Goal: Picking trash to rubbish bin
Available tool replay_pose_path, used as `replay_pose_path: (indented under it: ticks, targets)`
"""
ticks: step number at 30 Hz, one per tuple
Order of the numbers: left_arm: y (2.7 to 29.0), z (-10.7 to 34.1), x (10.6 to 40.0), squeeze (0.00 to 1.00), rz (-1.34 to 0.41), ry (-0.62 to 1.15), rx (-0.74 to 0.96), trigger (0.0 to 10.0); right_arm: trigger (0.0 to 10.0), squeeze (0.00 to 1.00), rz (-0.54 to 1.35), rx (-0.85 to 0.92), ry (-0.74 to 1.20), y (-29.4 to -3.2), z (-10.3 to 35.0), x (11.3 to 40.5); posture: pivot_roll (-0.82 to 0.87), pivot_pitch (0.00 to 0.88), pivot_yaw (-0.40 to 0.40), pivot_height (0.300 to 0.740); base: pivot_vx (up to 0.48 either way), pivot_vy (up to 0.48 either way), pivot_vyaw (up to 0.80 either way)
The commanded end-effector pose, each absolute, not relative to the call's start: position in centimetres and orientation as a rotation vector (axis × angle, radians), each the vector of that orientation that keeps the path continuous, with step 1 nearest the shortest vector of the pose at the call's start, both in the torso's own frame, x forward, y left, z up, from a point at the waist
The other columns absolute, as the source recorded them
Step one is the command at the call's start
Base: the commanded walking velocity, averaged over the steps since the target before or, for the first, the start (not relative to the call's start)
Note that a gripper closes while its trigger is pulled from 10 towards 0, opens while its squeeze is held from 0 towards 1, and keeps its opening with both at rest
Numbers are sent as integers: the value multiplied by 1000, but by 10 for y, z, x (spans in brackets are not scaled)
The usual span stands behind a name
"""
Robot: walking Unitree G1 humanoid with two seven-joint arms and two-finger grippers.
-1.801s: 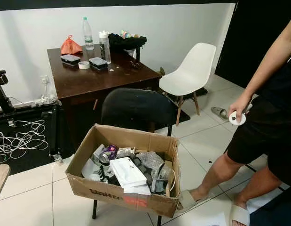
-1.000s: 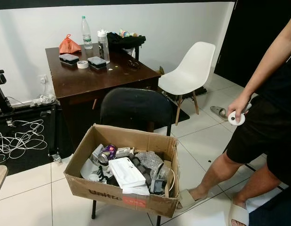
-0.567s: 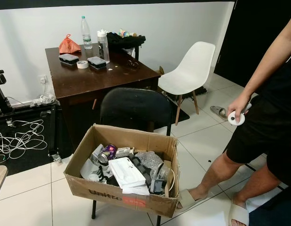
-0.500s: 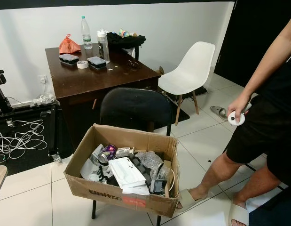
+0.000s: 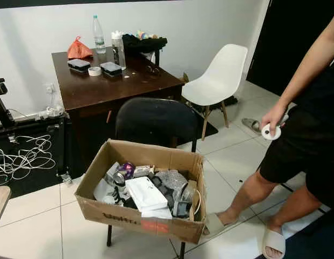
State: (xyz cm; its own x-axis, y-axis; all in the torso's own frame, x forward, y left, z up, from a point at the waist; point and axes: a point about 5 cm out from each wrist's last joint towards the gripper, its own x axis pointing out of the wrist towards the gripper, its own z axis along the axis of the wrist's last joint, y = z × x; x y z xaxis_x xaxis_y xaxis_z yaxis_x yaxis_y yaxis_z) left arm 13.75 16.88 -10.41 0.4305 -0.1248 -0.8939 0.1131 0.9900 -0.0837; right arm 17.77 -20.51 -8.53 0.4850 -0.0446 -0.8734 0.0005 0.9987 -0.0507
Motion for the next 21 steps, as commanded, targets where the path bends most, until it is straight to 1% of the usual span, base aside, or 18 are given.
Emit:
replay_pose_path:
  ticks: [1,21]
  targets:
    - [165,-110,120,0,-159,1181,-16,10000,10000,0,-31,-33,1092,-204,-89,170,-83,94,13,740,-300,0,0]
    - [166,-110,121,0,-164,1181,-3,10000,10000,0,-27,-29,1089,-203,-88,172,-83,90,18,740,-318,0,0]
